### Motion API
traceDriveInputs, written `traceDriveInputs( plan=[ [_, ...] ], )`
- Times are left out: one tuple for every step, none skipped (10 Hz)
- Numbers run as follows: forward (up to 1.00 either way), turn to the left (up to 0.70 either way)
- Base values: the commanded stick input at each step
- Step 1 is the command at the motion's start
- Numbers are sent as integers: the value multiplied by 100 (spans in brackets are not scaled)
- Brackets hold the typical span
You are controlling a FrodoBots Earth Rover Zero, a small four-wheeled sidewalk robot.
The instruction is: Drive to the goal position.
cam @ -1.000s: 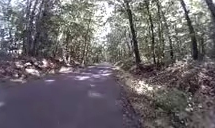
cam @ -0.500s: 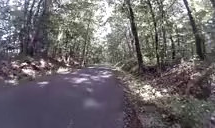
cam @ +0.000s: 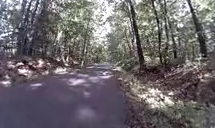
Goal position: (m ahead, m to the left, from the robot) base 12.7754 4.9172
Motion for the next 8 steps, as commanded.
traceDriveInputs(
  plan=[
    [70, 0],
    [70, 2],
    [70, 7],
    [70, 13],
    [70, 3],
    [70, 0],
    [70, 0],
    [70, 0]
  ],
)
